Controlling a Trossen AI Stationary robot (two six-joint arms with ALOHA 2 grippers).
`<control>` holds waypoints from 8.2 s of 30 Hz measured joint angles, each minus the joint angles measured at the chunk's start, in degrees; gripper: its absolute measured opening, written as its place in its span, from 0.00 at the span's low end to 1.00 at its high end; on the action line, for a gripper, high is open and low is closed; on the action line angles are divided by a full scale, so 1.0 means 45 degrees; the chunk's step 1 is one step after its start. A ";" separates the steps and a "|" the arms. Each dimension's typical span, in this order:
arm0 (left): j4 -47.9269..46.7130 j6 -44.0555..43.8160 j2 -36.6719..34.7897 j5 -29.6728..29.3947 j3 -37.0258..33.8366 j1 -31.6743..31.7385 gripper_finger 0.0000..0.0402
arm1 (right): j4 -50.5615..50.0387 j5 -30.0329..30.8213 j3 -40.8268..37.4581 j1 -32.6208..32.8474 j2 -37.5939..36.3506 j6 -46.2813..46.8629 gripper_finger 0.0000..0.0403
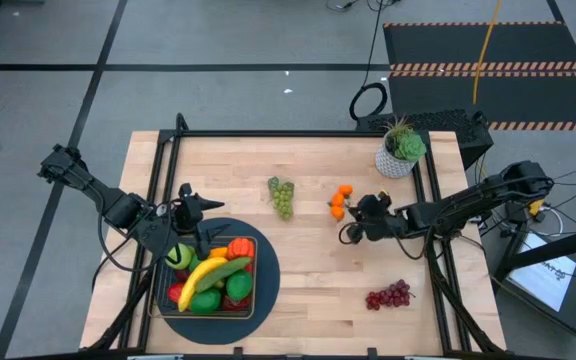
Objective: Build produce basket
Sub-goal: Put the tangerines into the gold wire basket
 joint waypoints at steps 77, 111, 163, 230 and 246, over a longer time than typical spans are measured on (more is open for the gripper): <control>0.3830 0.3351 0.1598 0.0428 0.0000 0.0573 0.68 | 1.0890 0.0143 0.0024 0.2435 -0.0005 -0.9602 0.01; 1.5446 0.4776 0.7294 0.6727 -0.0001 0.3775 0.68 | 1.7231 -0.4152 0.0843 0.1250 0.3917 -0.5078 0.01; 1.3655 0.6352 0.6422 0.7784 0.0005 0.4167 0.03 | 0.8726 -0.5557 0.1816 0.1205 0.1265 -0.5133 0.55; -0.6933 -0.4227 -0.0350 1.0012 0.0740 -0.1044 0.40 | 0.3630 -0.4442 0.1631 0.2150 -0.1861 -0.4521 0.58; -0.5830 -0.3544 -0.0335 0.4860 -0.1076 -0.0617 0.55 | 0.3682 -0.3505 0.1204 0.2133 -0.1851 -0.4177 0.58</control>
